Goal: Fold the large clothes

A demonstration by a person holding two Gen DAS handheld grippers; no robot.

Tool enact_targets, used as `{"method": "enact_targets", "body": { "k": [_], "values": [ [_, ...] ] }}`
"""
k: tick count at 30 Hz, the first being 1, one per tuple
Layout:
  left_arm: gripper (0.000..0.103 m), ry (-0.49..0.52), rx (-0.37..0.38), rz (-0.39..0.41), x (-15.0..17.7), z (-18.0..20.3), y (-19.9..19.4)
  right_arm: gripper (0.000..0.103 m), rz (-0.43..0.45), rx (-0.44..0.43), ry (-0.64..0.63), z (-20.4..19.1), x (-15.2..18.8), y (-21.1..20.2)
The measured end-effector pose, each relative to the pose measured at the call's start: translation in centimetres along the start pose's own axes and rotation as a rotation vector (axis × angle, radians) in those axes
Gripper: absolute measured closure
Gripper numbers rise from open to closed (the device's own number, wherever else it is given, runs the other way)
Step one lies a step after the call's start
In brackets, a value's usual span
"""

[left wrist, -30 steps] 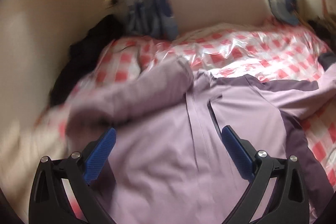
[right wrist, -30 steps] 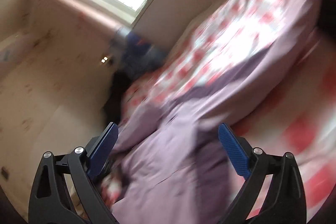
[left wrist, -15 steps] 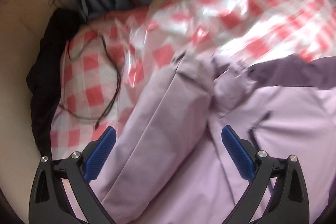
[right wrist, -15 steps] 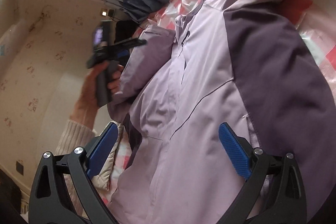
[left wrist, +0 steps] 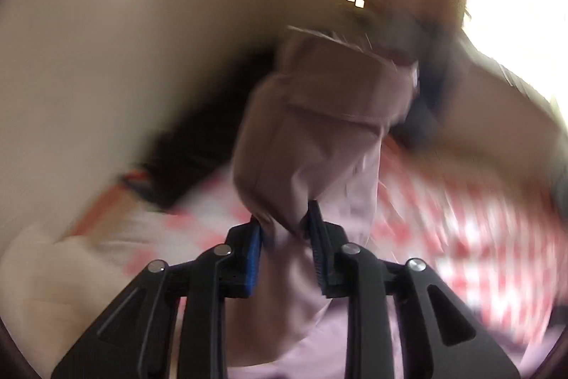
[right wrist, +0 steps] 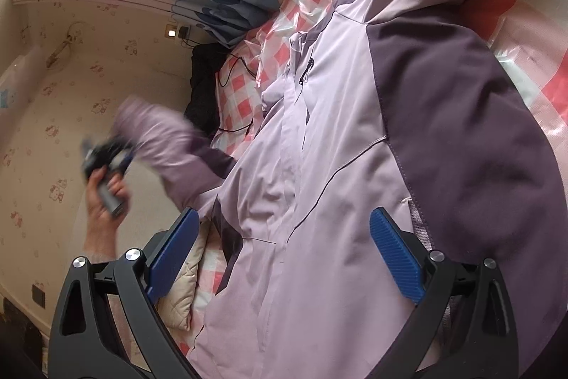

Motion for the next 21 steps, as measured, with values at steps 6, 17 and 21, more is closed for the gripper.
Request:
{"method": "enact_targets", "body": {
  "k": [6, 17, 21],
  "values": [
    [0.031, -0.423, -0.28, -0.135, 0.1, -22.1, -1.3, 0.01, -0.015, 0.026, -0.005, 0.5, 0.0, -0.2],
    [0.007, -0.017, 0.246, -0.07, 14.2, -11.1, -14.9, 0.009, -0.089, 0.079, -0.061, -0.2, 0.6, 0.4],
    [0.007, 0.242, 0.338, -0.305, 28.3, -7.1, -16.1, 0.009, -0.176, 0.165, -0.266, -4.3, 1.0, -2.8]
  ]
}}
Point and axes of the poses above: each gripper's, at about its wrist camera, not at the fingertips, and y roughly the way its jaws point, z to its right, x to its underside, the point moved 5 cm from there along y, roughly the way its jaws point, and after that the axes turned 2 degrees about -z, right-handed, at the moved point
